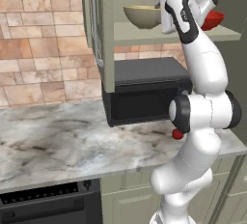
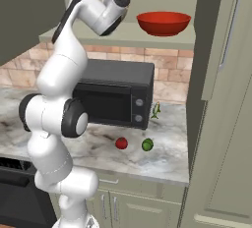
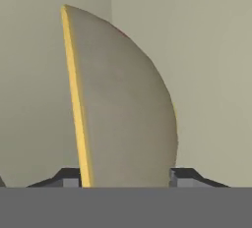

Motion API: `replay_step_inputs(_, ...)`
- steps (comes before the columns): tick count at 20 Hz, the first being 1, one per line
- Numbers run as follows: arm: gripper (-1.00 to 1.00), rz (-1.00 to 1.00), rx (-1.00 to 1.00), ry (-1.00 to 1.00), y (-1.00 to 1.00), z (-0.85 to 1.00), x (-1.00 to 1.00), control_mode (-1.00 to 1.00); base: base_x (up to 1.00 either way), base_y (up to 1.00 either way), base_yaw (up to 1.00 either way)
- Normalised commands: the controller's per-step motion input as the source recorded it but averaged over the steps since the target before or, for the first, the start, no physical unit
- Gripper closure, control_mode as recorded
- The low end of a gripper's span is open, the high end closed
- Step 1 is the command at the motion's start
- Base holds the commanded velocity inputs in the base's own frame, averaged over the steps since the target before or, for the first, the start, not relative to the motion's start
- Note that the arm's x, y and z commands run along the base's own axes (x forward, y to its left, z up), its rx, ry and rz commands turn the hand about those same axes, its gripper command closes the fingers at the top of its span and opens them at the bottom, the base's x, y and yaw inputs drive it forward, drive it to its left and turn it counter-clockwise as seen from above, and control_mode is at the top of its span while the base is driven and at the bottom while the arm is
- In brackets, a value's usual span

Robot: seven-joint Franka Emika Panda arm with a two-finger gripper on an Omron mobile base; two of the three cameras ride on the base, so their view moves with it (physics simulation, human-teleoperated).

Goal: Pick both bowls and place them on the counter. Then place the avocado in one bowl and place the tomato in the other bowl.

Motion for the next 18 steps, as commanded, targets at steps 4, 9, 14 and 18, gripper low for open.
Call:
replay_step_inputs(4, 1.0, 0.14, 0.0, 0.0, -0.01, -0.13, -0.23, -1.0, 0.0, 0.0, 0.0)
replay_step_inputs(9, 1.0, 0.16, 0.0, -0.04, 0.02, -0.18, -0.55, -1.0, 0.0, 0.0, 0.0)
replay_step_inputs(14, 1.0, 0.14, 0.0, -0.06, 0.0, -0.06, -0.73, -1.0, 0.0, 0.0, 0.0)
replay_step_inputs(18, 1.0, 0.08, 0.0, -0.05, -0.09, 0.0, -0.82, -1.0, 0.0, 0.0, 0.0)
